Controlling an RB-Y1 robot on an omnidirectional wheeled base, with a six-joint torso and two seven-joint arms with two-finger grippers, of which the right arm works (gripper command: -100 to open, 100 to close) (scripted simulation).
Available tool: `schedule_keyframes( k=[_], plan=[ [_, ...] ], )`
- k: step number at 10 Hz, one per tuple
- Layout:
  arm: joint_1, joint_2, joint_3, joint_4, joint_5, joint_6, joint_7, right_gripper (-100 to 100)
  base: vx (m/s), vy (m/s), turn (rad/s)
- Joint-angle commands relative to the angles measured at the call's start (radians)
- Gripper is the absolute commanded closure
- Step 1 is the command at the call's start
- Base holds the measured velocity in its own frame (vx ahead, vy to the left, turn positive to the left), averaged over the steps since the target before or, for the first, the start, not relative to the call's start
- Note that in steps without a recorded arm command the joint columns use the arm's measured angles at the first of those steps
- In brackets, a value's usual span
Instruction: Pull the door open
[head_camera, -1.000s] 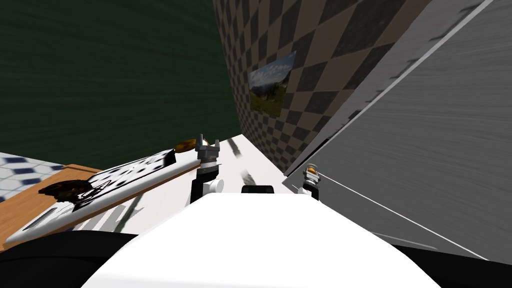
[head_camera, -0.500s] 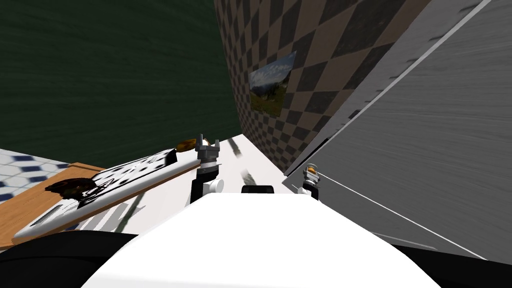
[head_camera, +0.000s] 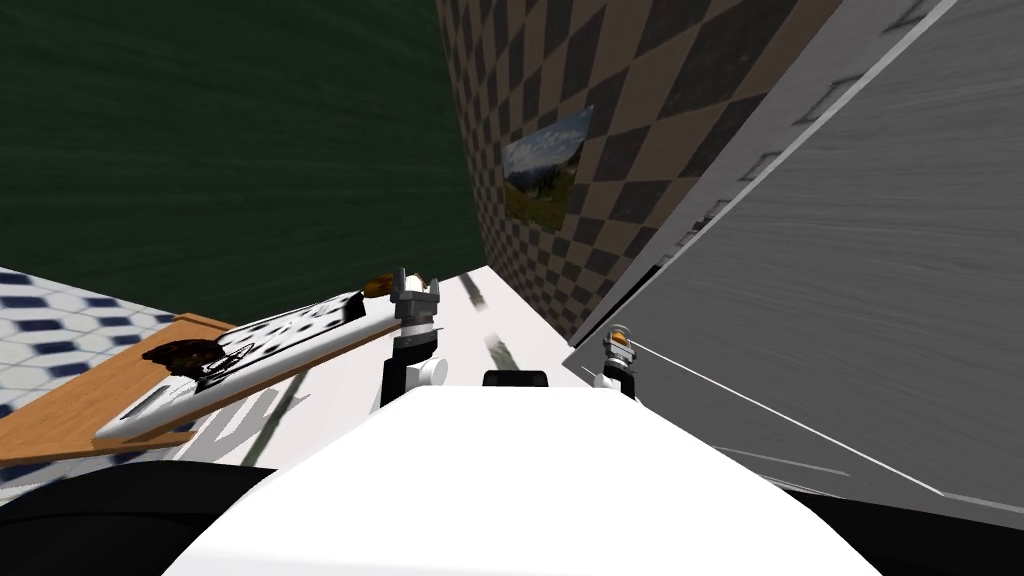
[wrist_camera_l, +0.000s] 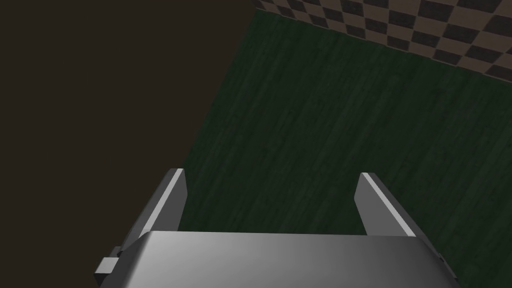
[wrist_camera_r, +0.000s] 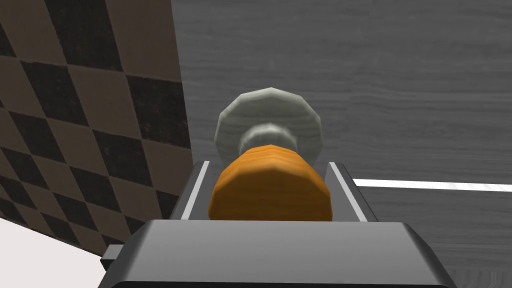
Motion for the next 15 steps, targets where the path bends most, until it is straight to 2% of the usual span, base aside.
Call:
schedule_keyframes(
  k=[1,5,6,7,15],
  plan=[
    [0.005,-0.001,0.027,-0.002,0.014,-0.001,-0.021,100,-0.252,0.032,0.074],
    [0.013,-0.005,0.072,-0.019,0.041,0.001,-0.05,100,-0.242,0.024,0.063],
    [0.013,-0.006,0.066,-0.02,0.037,0.003,-0.045,100,-0.108,0.004,0.03],
    [0.019,-0.007,0.086,-0.025,0.049,0.002,-0.057,100,-0.152,0.007,0.055],
    [0.043,-0.03,0.176,-0.062,0.103,-0.005,-0.117,100,-0.217,0.003,0.06]
  ],
)
